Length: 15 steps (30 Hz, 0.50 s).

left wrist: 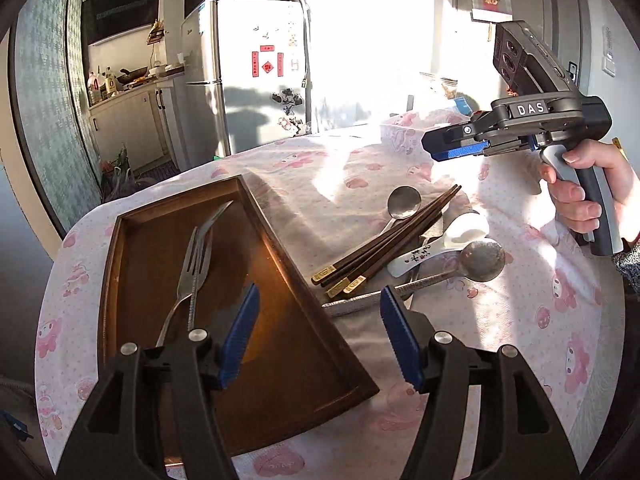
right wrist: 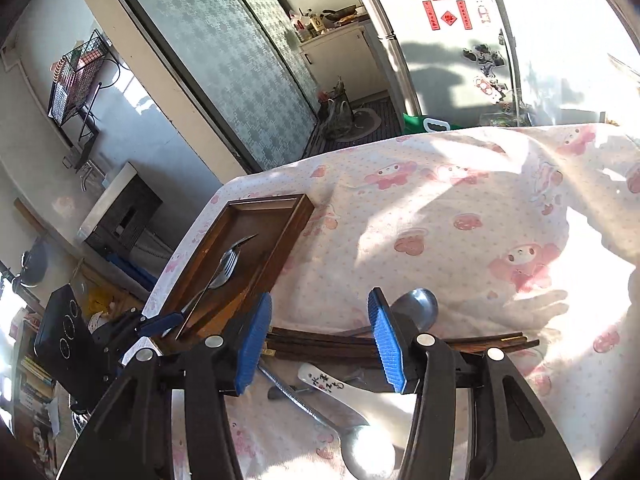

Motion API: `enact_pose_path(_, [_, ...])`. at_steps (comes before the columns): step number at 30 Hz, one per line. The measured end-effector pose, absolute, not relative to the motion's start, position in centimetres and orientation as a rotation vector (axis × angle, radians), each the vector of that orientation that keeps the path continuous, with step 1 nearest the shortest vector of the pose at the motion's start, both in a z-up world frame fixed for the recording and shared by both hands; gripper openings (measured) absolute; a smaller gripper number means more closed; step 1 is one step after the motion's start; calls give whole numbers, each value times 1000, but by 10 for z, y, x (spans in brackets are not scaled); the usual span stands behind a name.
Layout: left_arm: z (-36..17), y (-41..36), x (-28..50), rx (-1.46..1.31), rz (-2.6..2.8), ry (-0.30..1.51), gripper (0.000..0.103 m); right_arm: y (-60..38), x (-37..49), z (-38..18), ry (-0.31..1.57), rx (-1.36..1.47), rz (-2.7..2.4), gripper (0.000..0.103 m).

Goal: Organize utensils
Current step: 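Open the left tool to release the spoon in the tray and withdraw, then grasp the white ceramic spoon by its bowl with the left tool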

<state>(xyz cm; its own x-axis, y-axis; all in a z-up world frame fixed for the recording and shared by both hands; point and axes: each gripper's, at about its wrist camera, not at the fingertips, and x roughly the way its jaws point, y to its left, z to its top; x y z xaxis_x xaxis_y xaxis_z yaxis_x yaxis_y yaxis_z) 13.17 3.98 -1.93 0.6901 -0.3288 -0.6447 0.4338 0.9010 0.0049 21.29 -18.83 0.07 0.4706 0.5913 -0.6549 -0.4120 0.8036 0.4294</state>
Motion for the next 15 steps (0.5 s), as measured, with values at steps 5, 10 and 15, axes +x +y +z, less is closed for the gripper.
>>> enact_pose_path(5, [-21,-4,133,219,-482,707,66,-223,192,-21,899,261,604,51])
enact_pose_path(10, [-27,-39,142,235,-528,716,66,-235,185,-43,947,240,567,51])
enact_pose_path(15, [-37,-56,143,241,-563,708,66,-237,185,-54,979,252,580,38])
